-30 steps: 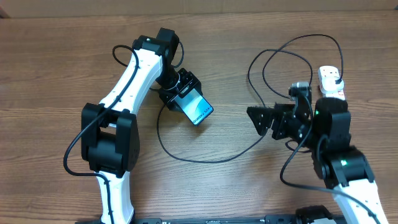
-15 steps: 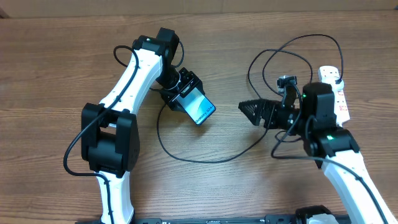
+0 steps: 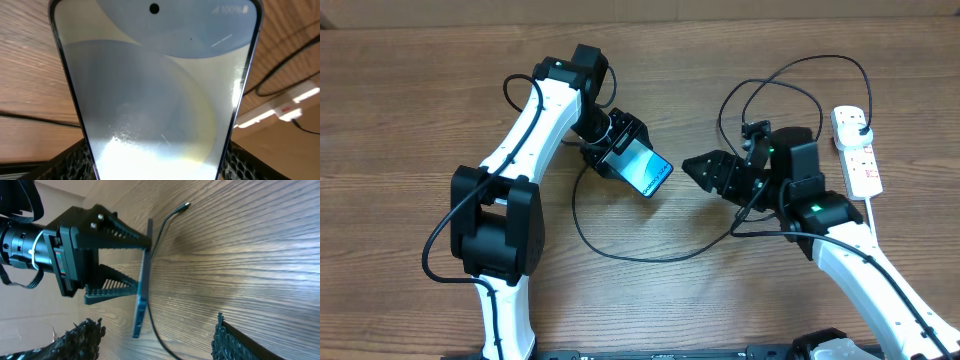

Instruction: Plug charger to phone and switch on socket

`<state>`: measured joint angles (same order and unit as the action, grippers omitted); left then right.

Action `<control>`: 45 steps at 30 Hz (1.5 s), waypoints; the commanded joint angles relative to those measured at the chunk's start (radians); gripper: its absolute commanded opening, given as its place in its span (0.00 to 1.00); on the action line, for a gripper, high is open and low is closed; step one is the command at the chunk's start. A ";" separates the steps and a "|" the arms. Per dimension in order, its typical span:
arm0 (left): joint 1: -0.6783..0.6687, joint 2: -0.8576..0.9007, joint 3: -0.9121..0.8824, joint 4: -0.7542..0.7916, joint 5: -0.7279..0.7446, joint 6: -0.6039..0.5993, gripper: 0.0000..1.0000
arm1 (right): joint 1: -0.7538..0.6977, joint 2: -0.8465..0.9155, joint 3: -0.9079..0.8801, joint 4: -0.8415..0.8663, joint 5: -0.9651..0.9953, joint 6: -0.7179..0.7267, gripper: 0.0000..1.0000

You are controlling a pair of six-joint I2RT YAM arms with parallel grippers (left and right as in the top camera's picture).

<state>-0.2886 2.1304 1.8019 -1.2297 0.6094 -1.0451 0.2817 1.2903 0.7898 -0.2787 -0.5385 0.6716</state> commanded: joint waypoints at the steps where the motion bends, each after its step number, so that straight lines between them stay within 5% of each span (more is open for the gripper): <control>1: -0.007 -0.010 0.028 0.025 0.086 -0.037 0.45 | 0.049 0.016 0.023 0.029 0.089 0.111 0.74; 6: -0.008 -0.010 0.028 0.035 0.124 -0.052 0.45 | 0.092 0.069 0.023 0.044 0.127 0.220 0.74; 24: -0.074 -0.010 0.028 0.034 0.125 -0.116 0.47 | 0.184 0.132 0.023 0.147 0.237 0.307 0.55; 36: -0.114 -0.010 0.028 0.038 0.124 -0.146 0.48 | 0.228 0.190 0.023 0.183 0.277 0.328 0.52; 45: -0.114 -0.010 0.028 0.038 0.124 -0.145 0.48 | 0.228 0.199 0.023 0.197 0.284 0.327 0.36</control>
<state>-0.3931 2.1304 1.8019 -1.1881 0.6781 -1.1786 0.4999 1.4788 0.7898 -0.0902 -0.2687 0.9970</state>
